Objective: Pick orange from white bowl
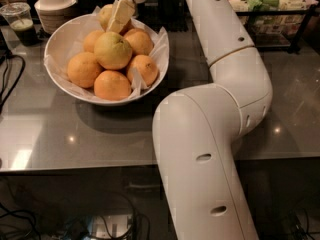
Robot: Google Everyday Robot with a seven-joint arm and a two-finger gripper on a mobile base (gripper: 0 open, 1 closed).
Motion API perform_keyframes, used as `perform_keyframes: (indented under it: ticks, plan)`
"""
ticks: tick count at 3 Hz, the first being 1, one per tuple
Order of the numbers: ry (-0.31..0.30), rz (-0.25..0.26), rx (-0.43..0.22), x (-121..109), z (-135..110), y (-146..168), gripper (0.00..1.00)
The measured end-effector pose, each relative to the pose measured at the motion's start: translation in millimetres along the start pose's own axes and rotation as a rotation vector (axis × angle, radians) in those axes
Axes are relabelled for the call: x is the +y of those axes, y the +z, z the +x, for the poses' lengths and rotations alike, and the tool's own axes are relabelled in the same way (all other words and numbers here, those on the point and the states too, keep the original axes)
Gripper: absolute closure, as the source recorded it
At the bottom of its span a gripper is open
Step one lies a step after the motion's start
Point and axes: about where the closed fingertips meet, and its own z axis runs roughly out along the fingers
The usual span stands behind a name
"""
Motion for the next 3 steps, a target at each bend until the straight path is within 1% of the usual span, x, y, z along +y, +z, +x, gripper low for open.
perform_keyframes:
  ticks: [1,3]
  plan:
    - [0.0,0.0,0.0,3,-1,-1,0.39]
    - [0.0,0.0,0.0,13,-4,-4,0.85]
